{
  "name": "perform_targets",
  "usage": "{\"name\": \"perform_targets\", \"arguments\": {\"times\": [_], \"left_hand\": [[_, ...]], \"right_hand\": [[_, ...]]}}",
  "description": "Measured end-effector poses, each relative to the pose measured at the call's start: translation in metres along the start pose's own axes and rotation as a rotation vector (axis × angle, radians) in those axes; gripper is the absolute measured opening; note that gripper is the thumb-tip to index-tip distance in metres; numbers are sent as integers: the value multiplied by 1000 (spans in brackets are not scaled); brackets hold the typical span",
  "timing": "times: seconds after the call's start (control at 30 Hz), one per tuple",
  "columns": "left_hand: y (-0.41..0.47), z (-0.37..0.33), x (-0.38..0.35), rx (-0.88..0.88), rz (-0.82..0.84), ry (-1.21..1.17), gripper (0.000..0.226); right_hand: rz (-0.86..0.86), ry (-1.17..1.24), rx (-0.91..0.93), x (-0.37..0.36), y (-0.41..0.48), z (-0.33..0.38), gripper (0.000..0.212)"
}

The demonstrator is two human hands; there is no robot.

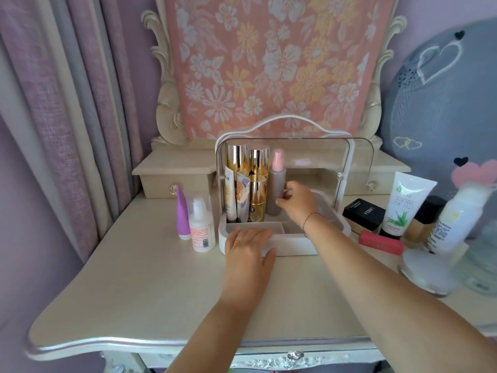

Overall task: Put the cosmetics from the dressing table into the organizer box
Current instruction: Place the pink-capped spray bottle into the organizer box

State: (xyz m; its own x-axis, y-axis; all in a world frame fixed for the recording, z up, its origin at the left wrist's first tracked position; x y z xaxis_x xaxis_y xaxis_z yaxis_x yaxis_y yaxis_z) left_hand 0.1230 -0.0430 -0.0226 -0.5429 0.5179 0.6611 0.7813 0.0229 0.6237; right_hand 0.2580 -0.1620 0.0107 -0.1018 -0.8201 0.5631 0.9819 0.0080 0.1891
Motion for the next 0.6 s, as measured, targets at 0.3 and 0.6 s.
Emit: {"name": "perform_targets", "arguments": {"times": [0.3,0.6], "left_hand": [[0,-2,1,5,25,-5,33],[-1,-2,2,-19,20,5,37]], "right_hand": [[9,-53,13,-1,-1,3,25],[-15,-48,-1,7,-11,2,44]]}}
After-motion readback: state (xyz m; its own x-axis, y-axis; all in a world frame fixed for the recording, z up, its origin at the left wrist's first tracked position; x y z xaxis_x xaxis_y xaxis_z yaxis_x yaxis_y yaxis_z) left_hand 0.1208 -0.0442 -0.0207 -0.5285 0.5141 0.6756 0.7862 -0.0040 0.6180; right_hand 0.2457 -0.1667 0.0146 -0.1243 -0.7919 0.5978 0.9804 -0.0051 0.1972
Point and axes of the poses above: each hand's wrist, its own y-axis towards the middle knuckle, its own x-axis out of the back of the hand, z = x × y, the point moved 4 cm from there along y, towards the middle knuckle, and after that the axes turned 2 degrees about y, right-handed, at the moved point
